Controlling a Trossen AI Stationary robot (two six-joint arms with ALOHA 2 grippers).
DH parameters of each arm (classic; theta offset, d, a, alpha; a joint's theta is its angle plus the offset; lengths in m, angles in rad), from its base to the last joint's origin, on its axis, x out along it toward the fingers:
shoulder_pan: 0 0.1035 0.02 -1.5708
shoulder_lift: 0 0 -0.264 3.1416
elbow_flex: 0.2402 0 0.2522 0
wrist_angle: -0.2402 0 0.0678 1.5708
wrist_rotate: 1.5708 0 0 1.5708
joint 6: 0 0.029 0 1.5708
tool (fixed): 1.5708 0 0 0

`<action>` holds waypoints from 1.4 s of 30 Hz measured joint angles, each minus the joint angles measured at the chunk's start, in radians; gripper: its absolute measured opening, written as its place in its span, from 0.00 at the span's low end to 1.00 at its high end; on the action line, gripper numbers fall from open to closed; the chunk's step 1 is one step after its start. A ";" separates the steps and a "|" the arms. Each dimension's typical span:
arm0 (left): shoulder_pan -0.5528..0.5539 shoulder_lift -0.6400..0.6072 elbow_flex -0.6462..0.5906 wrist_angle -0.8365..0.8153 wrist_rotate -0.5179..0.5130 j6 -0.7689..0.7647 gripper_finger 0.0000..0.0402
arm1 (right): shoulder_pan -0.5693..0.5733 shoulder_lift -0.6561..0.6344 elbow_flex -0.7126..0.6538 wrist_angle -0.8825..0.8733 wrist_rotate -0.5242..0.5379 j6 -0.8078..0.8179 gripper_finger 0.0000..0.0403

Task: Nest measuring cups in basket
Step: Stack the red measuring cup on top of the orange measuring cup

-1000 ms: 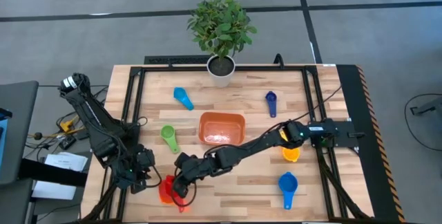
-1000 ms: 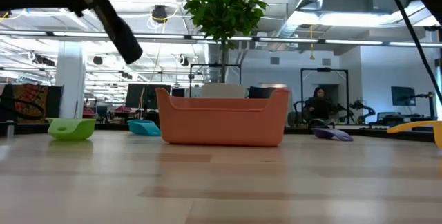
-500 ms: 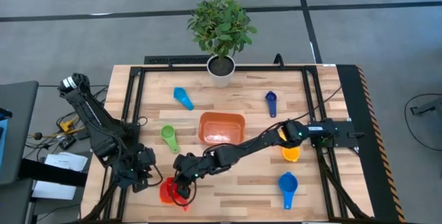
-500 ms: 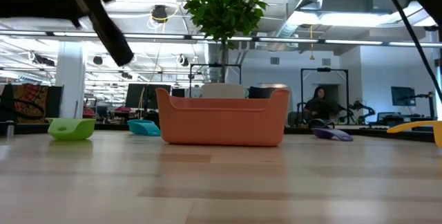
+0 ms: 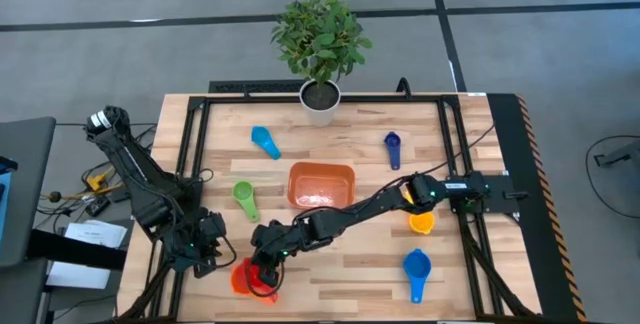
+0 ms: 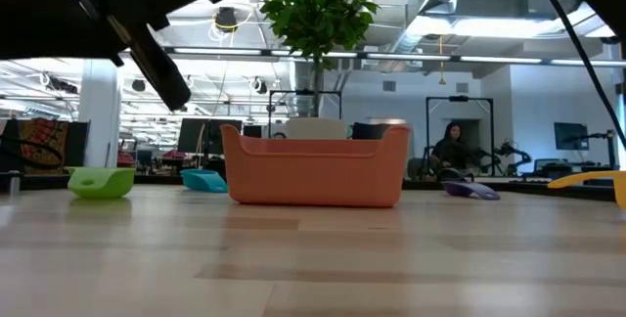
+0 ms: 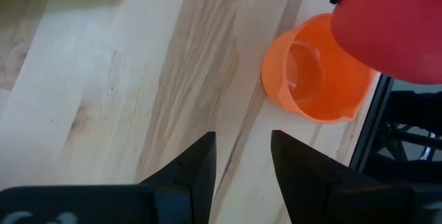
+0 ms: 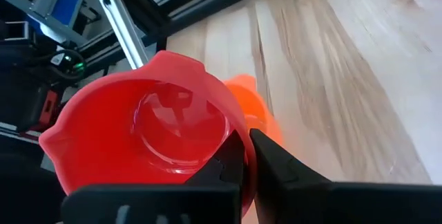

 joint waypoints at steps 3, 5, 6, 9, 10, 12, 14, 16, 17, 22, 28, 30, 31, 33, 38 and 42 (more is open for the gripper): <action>0.000 0.000 0.000 0.000 0.000 0.000 0.32 | -0.004 0.000 0.000 0.000 -0.013 -0.019 0.11; 0.000 0.000 0.000 0.000 0.000 -0.001 0.32 | -0.005 0.000 0.000 -0.002 -0.016 -0.039 0.12; 0.000 0.000 0.000 0.000 0.000 -0.004 0.32 | -0.006 0.000 0.000 -0.001 -0.017 -0.050 0.12; 0.000 0.000 0.000 0.000 0.000 -0.014 0.32 | -0.011 0.000 0.000 0.005 -0.024 -0.068 0.13; 0.000 0.000 0.000 0.000 0.000 -0.019 0.32 | -0.012 0.000 0.000 0.011 -0.028 -0.070 0.13; 0.000 0.000 0.000 0.000 0.000 -0.030 0.32 | -0.016 0.000 0.000 0.022 -0.046 -0.077 0.13; 0.000 0.000 0.000 0.000 -0.001 -0.038 0.32 | -0.018 0.000 0.000 0.023 -0.046 -0.081 0.13; 0.000 0.000 0.000 0.000 0.000 -0.041 0.32 | -0.019 0.000 0.000 0.019 -0.047 -0.076 0.13; 0.000 0.000 0.000 0.000 0.000 -0.044 0.32 | -0.020 0.000 0.000 0.019 -0.050 -0.061 0.13; 0.000 0.000 0.000 -0.001 -0.001 -0.047 0.32 | -0.023 0.000 0.000 0.020 -0.068 0.045 0.13; 0.004 0.000 0.000 -0.001 -0.035 -0.049 0.32 | -0.014 0.027 -0.001 0.031 -0.070 0.119 0.13; 0.012 0.000 0.000 -0.001 -0.034 -0.049 0.32 | -0.010 0.035 0.000 0.043 -0.066 0.131 0.13; 0.016 0.000 0.000 -0.001 -0.035 -0.049 0.32 | -0.009 0.036 0.000 0.042 -0.065 0.137 0.13; 0.021 0.000 0.000 -0.001 -0.035 -0.047 0.32 | -0.007 0.038 0.000 0.061 -0.063 0.142 0.13; 0.035 0.000 0.000 0.000 -0.034 -0.037 0.32 | -0.009 0.038 0.000 0.066 -0.061 0.126 0.13; 0.037 0.000 0.000 0.000 -0.034 -0.037 0.32 | -0.009 0.038 0.000 0.070 -0.069 0.099 0.13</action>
